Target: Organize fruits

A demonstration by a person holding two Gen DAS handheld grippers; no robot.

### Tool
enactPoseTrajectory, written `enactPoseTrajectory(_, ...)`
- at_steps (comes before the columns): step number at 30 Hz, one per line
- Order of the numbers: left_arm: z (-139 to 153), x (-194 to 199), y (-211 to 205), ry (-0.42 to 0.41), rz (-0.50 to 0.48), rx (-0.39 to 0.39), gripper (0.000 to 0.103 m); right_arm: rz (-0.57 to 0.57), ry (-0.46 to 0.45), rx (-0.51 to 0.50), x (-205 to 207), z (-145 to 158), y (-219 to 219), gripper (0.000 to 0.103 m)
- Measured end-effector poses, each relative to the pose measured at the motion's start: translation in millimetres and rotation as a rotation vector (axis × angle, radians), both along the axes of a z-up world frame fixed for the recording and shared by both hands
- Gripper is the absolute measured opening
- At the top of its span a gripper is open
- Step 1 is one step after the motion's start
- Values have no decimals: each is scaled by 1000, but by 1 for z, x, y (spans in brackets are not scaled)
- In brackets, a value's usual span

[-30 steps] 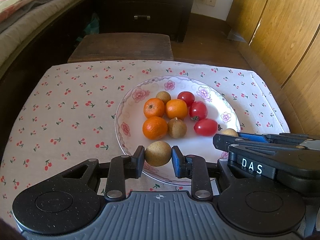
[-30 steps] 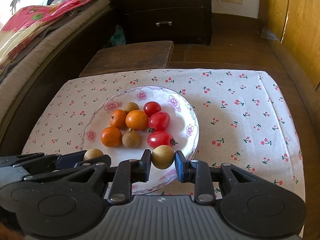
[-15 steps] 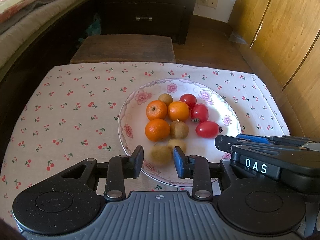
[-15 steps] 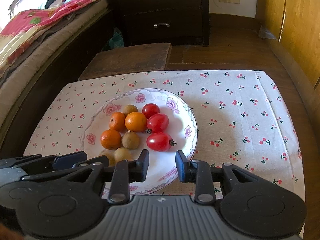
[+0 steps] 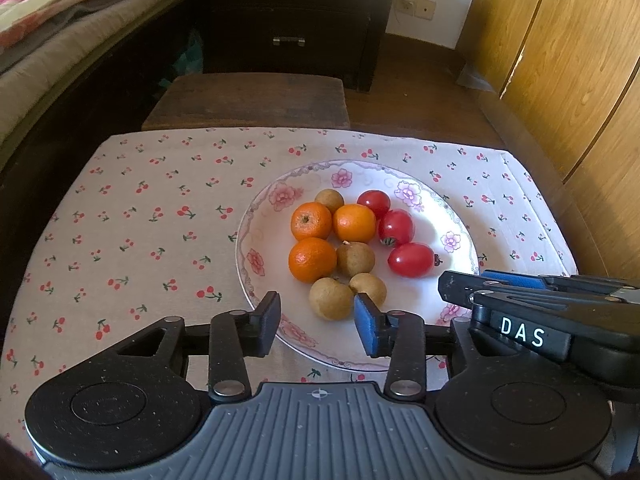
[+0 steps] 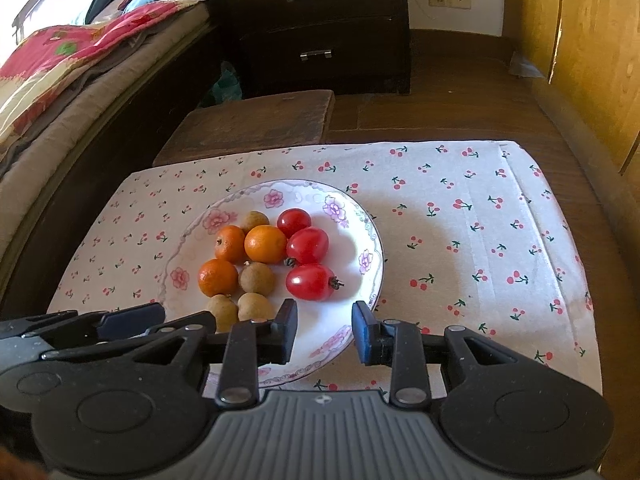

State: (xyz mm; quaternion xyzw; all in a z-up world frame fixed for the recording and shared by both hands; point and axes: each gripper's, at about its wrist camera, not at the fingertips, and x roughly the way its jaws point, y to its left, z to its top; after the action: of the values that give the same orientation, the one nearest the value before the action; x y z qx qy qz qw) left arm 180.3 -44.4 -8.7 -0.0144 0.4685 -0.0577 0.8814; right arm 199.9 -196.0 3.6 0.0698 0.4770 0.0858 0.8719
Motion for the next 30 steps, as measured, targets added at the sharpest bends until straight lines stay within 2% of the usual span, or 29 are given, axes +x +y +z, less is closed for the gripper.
enactPoseTrajectory(7,2,-4,-1,-6,0,10,54,-5,3,-8,-4,0,-2,32)
enactPoseTrajectory(15,5,-8,1,-11,19,22,67,-10,-1,-20,-10,2,-3,33)
enactPoseTrajectory(19,7,-11,3,-17,27,32,69,-8,-3,-24,-14,3,-3,34)
enactPoseTrajectory(30,11,-19,5,-36,53,66,84,-6,-9,-35,-23,7,-5,37)
